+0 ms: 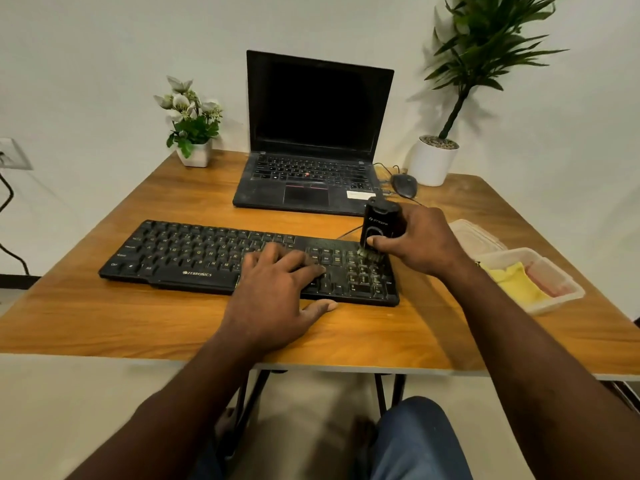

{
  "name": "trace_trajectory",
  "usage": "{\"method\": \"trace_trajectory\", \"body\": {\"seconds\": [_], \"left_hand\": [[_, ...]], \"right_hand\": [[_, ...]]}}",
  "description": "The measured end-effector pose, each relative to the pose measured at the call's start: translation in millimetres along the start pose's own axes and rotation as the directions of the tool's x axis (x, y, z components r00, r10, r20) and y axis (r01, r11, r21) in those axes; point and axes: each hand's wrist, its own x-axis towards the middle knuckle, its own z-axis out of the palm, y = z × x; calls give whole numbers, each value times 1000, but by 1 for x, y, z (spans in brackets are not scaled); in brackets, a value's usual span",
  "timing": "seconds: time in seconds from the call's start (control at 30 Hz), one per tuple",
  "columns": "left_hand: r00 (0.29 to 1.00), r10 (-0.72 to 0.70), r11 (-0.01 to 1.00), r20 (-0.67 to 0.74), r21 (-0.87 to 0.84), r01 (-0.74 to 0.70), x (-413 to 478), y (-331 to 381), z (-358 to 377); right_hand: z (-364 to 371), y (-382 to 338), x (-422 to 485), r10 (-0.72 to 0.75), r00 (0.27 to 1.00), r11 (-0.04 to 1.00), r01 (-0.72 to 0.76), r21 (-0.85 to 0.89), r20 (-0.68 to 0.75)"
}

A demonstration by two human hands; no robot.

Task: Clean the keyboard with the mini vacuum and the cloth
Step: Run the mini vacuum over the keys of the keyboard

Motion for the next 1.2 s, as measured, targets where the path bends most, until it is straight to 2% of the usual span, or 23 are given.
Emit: {"method": "trace_trajectory", "body": {"seconds": [0.07, 0.17, 0.2, 0.3, 0.37, 0.47, 0.63, 0.67, 0.73, 0.8, 0.87, 0.93, 1.0, 1.03, 1.1, 1.2], "left_hand": [[1000, -4, 1000, 11, 3, 4, 0, 0, -1], [999, -11, 1000, 34, 13, 10, 0, 1, -2], [999, -11, 1000, 40, 16, 11, 0, 1, -3], [999, -16, 1000, 50, 13, 16, 1, 2, -5], [998, -24, 1000, 63, 14, 23, 1, 4, -6], [997, -51, 999, 57, 14, 51, 4, 9, -7], [995, -88, 996, 39, 26, 87, 8, 20, -4], [995, -94, 995, 35, 23, 93, 9, 20, -4], [994, -100, 995, 34, 18, 99, 9, 19, -3], [995, -100, 995, 26, 14, 100, 9, 19, -2], [995, -95, 995, 18, 6, 95, 9, 19, -3], [995, -98, 995, 28, 0, 98, 8, 19, -4], [995, -100, 995, 23, -3, 100, 8, 18, -4], [995, -99, 995, 19, -5, 99, 8, 19, -4], [995, -100, 995, 12, -2, 100, 8, 18, -3], [995, -100, 995, 16, 2, 100, 8, 18, -3]], "right_hand": [[2, -4, -1, -22, 998, 999, 19, 46, 52], [7, -16, -10, -48, 959, 986, 0, 169, 278], [8, -16, -9, -50, 958, 988, 7, 152, 284], [6, -14, 5, -13, 998, 1000, 13, 6, 69], [3, -13, 11, -20, 1000, 1000, 20, -7, 12], [10, -20, 16, -67, 987, 997, 59, 53, 148], [10, -36, 23, -96, 968, 994, 106, -28, 234], [4, -38, 24, -83, 946, 995, 96, -26, 312], [-6, -41, 23, -69, 858, 993, 110, -50, 509], [-7, -44, 25, -78, 807, 984, 156, -84, 585], [-1, -42, 31, -83, 859, 983, 153, -100, 505], [7, -38, 39, -86, 939, 978, 143, -153, 332], [9, -35, 42, -96, 975, 969, 138, -204, 202], [10, -33, 41, -99, 976, 973, 136, -185, 196], [6, -31, 31, -116, 947, 987, 143, -68, 300], [-2, -32, 10, -158, 845, 987, 152, 53, 511]]}}
